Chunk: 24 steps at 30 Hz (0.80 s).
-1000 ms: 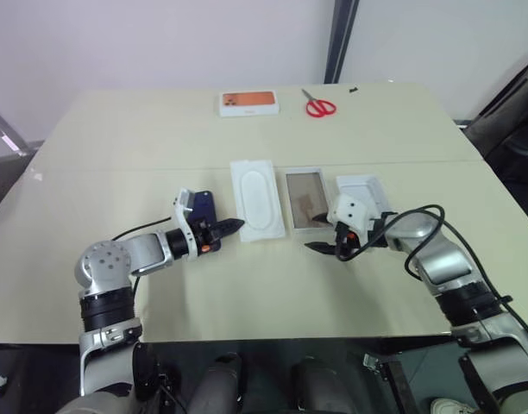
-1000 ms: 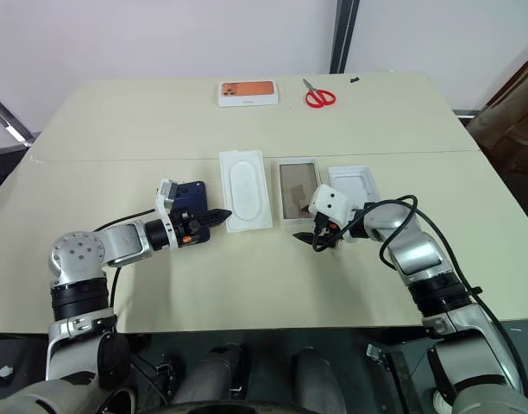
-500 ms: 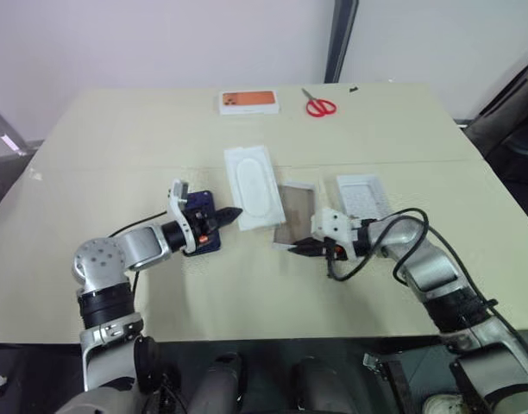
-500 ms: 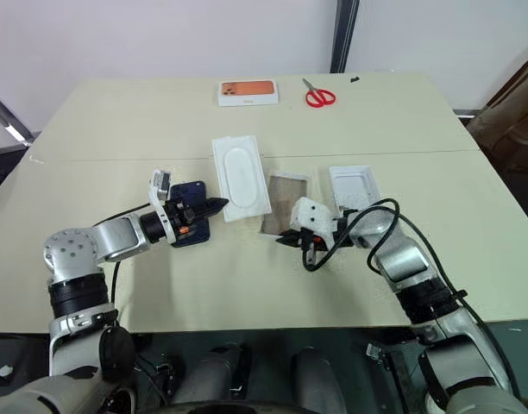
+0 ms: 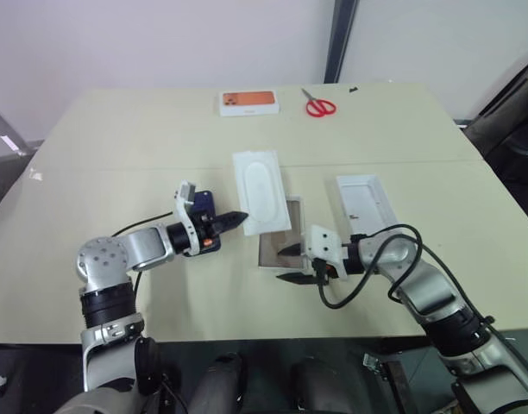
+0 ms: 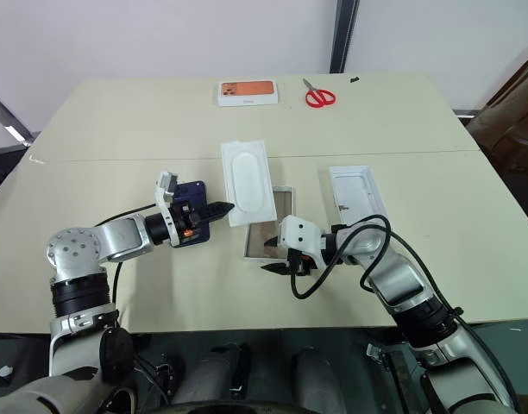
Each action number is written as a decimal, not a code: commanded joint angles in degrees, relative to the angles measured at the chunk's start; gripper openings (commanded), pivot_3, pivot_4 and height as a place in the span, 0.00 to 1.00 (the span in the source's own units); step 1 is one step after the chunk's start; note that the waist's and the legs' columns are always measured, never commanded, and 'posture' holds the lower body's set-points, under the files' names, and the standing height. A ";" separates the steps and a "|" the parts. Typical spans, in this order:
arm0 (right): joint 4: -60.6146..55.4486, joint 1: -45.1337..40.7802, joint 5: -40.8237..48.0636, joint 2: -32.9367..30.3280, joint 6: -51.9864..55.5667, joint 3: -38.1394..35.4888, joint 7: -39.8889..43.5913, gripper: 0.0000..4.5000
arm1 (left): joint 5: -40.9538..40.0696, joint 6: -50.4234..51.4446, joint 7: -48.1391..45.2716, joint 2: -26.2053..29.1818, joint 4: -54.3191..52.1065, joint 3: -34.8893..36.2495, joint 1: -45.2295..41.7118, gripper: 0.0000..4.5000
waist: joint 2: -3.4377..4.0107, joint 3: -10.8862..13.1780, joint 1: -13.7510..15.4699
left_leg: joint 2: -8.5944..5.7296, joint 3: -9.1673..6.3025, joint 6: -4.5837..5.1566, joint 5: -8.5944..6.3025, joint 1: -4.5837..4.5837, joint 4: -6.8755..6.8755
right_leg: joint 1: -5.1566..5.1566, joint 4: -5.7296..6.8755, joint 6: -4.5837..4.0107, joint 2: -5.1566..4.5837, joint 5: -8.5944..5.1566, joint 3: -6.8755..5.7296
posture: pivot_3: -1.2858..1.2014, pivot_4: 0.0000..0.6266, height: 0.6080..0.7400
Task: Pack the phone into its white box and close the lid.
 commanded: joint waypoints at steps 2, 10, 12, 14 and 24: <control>-2.90 0.93 2.87 -4.04 -0.70 -7.14 0.22 0.61 | 0.11 0.53 -3.21 3.00 -3.59 -3.65 0.96 0.00 | 0.00 0.00 0.07 | -0.01 0.01 0.00 0.00 -0.01 0.00 | 0.00 0.00 0.00 -0.01 0.00 0.01 | 0.52 0.24 0.95; 0.83 5.52 2.89 -12.41 -3.63 -13.93 1.14 0.61 | 0.51 0.64 -5.01 3.04 -4.65 -7.29 3.15 0.00 | -0.01 0.01 0.03 | 0.00 0.00 0.02 -0.01 0.00 -0.04 | 0.01 -0.03 0.00 -0.03 0.00 0.01 | 0.52 0.24 0.95; 1.82 5.40 2.57 -12.48 -4.36 -14.28 0.46 0.61 | 0.51 0.06 -4.62 2.20 -4.29 -7.00 3.29 0.00 | -0.01 0.01 -0.07 | 0.00 0.02 0.02 -0.01 0.00 -0.04 | 0.01 -0.02 0.00 -0.02 0.00 0.03 | 0.52 0.24 0.95; 1.93 4.93 2.56 -11.90 -4.42 -14.20 -0.04 0.61 | 0.84 -0.32 -3.97 1.39 -3.86 -6.82 2.99 0.00 | -0.01 0.01 -0.01 | 0.00 0.02 0.02 -0.01 0.00 -0.04 | 0.01 -0.02 0.00 -0.02 0.00 0.02 | 0.52 0.24 0.95; 2.42 -0.38 4.49 -6.35 -2.50 -14.22 -3.45 0.62 | 1.54 -0.73 -6.03 3.95 -6.27 -8.40 2.67 0.63 | -0.02 0.01 -0.01 | 0.00 0.02 0.01 0.00 0.00 -0.03 | 0.02 -0.02 0.00 -0.02 0.00 0.02 | 0.52 0.24 0.95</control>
